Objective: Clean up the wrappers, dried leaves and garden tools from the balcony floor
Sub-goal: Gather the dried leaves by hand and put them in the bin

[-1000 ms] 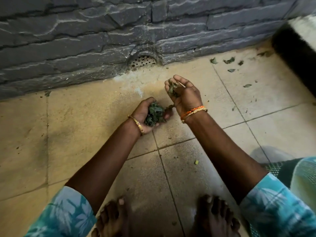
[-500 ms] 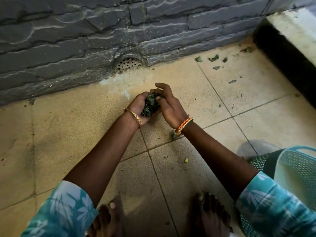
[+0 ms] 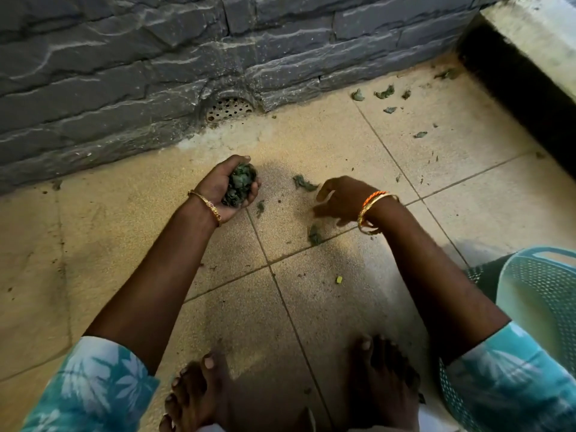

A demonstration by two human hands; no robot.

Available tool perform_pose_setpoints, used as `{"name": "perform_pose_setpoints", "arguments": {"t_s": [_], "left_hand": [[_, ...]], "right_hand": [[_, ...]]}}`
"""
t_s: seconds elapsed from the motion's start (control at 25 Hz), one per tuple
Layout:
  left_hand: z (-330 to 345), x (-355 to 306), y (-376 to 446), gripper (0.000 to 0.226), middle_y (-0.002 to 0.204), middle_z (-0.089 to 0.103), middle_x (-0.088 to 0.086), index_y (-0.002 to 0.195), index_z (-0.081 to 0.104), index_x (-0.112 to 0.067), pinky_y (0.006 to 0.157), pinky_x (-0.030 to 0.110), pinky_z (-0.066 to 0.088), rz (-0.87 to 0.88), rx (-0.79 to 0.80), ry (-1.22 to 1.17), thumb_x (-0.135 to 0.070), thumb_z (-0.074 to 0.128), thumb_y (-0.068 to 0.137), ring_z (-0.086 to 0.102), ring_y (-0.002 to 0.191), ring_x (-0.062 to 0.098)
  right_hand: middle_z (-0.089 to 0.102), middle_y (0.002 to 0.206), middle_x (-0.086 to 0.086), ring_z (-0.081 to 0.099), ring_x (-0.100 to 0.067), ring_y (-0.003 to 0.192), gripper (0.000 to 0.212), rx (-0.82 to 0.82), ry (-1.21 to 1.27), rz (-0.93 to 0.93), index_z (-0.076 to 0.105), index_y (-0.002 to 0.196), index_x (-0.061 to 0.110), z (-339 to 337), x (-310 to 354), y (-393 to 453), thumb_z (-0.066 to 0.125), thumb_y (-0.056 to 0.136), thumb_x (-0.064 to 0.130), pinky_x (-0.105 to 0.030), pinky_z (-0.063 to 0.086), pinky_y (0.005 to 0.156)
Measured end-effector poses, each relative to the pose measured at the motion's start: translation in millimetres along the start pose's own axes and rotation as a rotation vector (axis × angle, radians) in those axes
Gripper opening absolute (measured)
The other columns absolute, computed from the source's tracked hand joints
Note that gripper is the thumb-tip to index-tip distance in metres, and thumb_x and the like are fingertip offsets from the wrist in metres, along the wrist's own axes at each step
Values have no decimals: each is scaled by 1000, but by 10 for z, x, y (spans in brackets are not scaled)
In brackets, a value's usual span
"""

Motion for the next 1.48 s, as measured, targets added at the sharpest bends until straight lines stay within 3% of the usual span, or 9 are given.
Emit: {"name": "perform_pose_setpoints", "arguments": {"t_s": [0.08, 0.16, 0.36, 0.56, 0.8, 1.04, 1.24, 1.32, 1.48], "left_hand": [[-40, 38, -8, 22, 62, 56, 3, 78, 49, -13, 45, 17, 49, 0, -1, 29, -28, 60, 90, 56, 53, 11], [-75, 82, -15, 18, 65, 53, 3, 79, 49, -15, 45, 16, 48, 6, -9, 60, -22, 59, 91, 53, 56, 11], [-332, 114, -77, 18, 66, 49, 5, 75, 49, -11, 44, 15, 47, 9, -64, 54, -11, 49, 93, 52, 53, 11], [-652, 87, -155, 19, 61, 52, 5, 75, 49, -11, 43, 15, 46, 16, -114, 25, -12, 48, 93, 54, 48, 10], [-707, 156, -210, 19, 64, 53, 7, 75, 48, -14, 40, 15, 44, -22, -111, 61, -14, 48, 94, 52, 41, 9], [-703, 155, -203, 19, 68, 51, 8, 75, 48, -13, 40, 15, 45, -31, -99, 58, -14, 49, 93, 53, 40, 8], [-673, 91, -166, 21, 62, 54, 7, 72, 48, -13, 42, 15, 46, -26, -96, 66, -13, 51, 92, 53, 42, 9], [-641, 96, -149, 20, 68, 52, 8, 73, 47, -13, 40, 15, 45, -30, -91, 87, -13, 51, 92, 53, 41, 9], [-538, 147, -105, 17, 73, 51, 9, 76, 47, -12, 40, 16, 44, -56, -54, 134, -13, 51, 93, 53, 40, 9]], "right_hand": [[52, 105, -8, 61, -29, 97, 55, 19, -183, 9, 53, 115, 8, 245, 86, -63, 78, 73, 34, -40, 53, 86], [59, 107, -14, 61, -32, 100, 37, -68, -309, -106, 58, 109, 6, 450, 209, -38, 73, 78, 20, -35, 50, 82], [69, 89, -11, 61, -18, 79, 18, -510, 61, -175, 71, 86, 5, -52, 146, 63, 56, 81, -4, -7, 37, 61], [48, 119, -18, 51, -32, 107, 43, -466, 3, -99, 60, 115, 9, 63, 67, 389, 69, 81, 35, -31, 45, 89], [42, 122, -14, 38, -31, 115, 81, -398, -226, -328, 52, 126, 15, 501, 602, 350, 72, 64, 62, -42, 46, 91], [53, 110, -18, 47, -35, 102, 26, -423, -243, -557, 66, 111, 6, 789, 784, 352, 61, 86, 11, -37, 42, 83], [65, 86, -21, 61, -37, 81, 26, -446, -247, -719, 73, 88, -1, 797, 861, 337, 56, 75, -15, -39, 52, 69], [69, 88, -17, 66, -28, 79, 22, -426, -55, -614, 74, 89, 0, 640, 807, 355, 60, 77, -12, -29, 55, 69], [71, 77, -6, 65, -3, 61, 21, -207, 956, -156, 65, 102, -7, 137, 356, 401, 64, 81, -5, -10, 50, 55]]}}
Point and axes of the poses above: each hand's wrist, its own y-axis towards the middle knuckle, its own z-axis out of the palm, x = y × z, the point moved 6 cm from there along y, towards the middle knuckle
